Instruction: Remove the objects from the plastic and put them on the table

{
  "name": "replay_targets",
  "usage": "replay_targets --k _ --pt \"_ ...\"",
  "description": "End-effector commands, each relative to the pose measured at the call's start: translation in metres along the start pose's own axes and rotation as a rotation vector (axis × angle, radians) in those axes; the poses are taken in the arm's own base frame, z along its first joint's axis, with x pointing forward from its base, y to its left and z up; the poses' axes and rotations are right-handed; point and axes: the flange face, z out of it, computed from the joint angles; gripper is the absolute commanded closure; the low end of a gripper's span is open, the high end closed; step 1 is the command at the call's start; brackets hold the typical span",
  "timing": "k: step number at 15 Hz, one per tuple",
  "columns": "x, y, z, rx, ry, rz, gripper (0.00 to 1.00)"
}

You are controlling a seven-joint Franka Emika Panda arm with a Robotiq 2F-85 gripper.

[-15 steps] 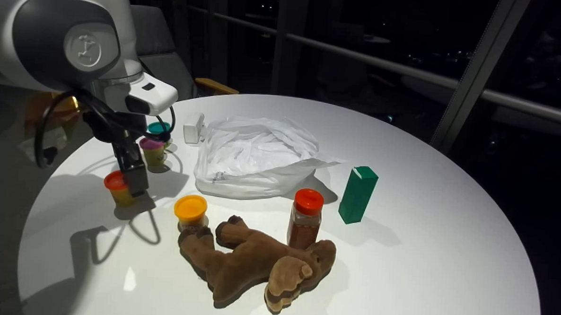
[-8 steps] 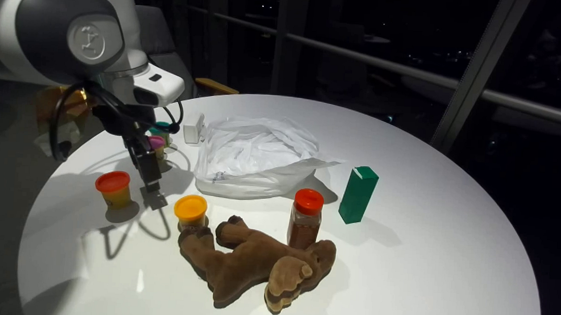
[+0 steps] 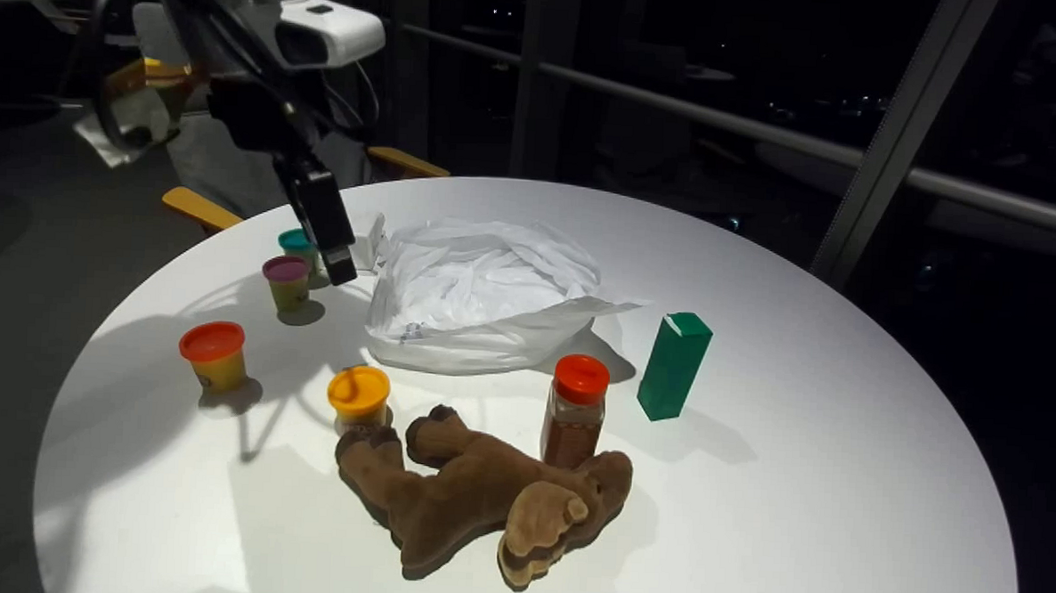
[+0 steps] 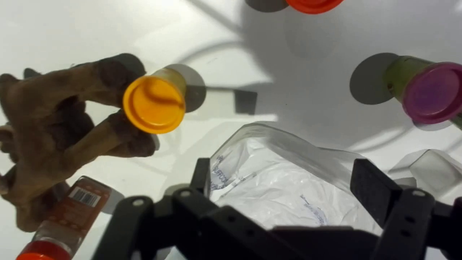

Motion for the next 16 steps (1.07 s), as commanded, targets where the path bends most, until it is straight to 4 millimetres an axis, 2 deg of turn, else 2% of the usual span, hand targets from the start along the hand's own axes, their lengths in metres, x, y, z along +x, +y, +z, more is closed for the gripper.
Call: replay_targets --k 1,4,6,9,12,13,16 --pt "0.013 0.006 -0.057 -0.072 -0.068 -0.067 0.0" --pt "0.031 0.007 -0.105 -0.149 -0.108 -0.136 0.0" --pt "0.041 0.009 -0.136 -0.186 -0.155 -0.246 0.0" --pt "0.061 0.015 -0.166 -0.241 -0.163 -0.346 0.0" --pt "0.075 0.015 -0.174 -0.241 -0.117 -0.44 0.0" --pt "0.065 0.016 -0.167 -0.233 -0.142 -0.376 0.0" --pt "0.066 0.018 -0.164 -0.237 -0.147 -0.382 0.0"
